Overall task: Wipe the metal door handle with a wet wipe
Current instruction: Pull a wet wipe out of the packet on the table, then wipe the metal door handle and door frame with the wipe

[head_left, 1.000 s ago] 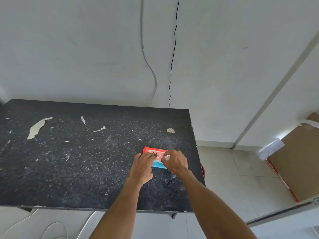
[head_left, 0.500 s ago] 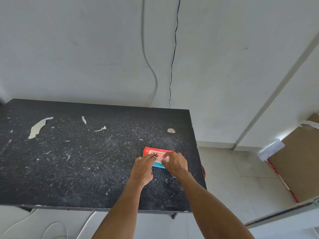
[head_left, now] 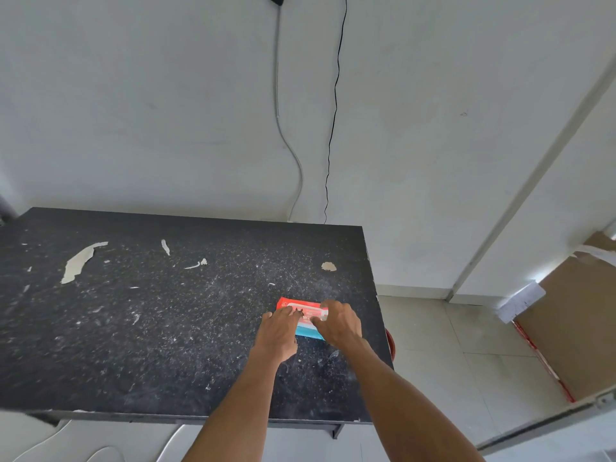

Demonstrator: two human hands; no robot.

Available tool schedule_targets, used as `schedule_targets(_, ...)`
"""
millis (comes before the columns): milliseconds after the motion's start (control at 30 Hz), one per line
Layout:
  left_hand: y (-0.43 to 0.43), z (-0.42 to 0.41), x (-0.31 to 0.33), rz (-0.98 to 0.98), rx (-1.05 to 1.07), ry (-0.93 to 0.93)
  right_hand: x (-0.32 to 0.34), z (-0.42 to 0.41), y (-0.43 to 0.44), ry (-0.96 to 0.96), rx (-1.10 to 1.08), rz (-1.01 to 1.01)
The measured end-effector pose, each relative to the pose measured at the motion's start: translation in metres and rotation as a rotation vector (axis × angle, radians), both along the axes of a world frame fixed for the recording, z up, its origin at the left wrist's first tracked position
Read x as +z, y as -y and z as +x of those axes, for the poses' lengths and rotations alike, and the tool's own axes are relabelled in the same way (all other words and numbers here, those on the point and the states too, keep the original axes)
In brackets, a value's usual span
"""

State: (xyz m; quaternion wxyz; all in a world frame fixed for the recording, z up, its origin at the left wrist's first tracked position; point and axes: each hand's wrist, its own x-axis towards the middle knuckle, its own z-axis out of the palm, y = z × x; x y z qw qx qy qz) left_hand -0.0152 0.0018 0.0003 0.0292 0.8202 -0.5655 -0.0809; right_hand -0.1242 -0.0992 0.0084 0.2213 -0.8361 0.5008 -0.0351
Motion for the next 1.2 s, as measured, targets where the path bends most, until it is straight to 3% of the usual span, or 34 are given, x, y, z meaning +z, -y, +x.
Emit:
schedule_targets(333,0.026,0.002,0.115,-0.118,0.004,0.058,0.115,0.002,0.012,0.183,-0.054,-0.046)
schedule_targets(633,0.046,0.021,0.285,-0.206,-0.022,0.185,0.279,0.002,0.032,0.269,-0.046,-0.138)
schedule_targets(833,0.045,0.020,0.393,-0.331,-0.007,0.193,0.381,0.000,0.031,0.426,-0.092,-0.158)
schedule_targets(1000,0.040,0.011,0.466,-0.466,0.006,0.102,0.454,-0.003,0.025,0.634,-0.131,-0.104)
schedule_targets(1200,0.037,-0.007,0.512,-0.616,-0.042,-0.270,0.502,-0.011,0.007,0.875,-0.156,-0.056)
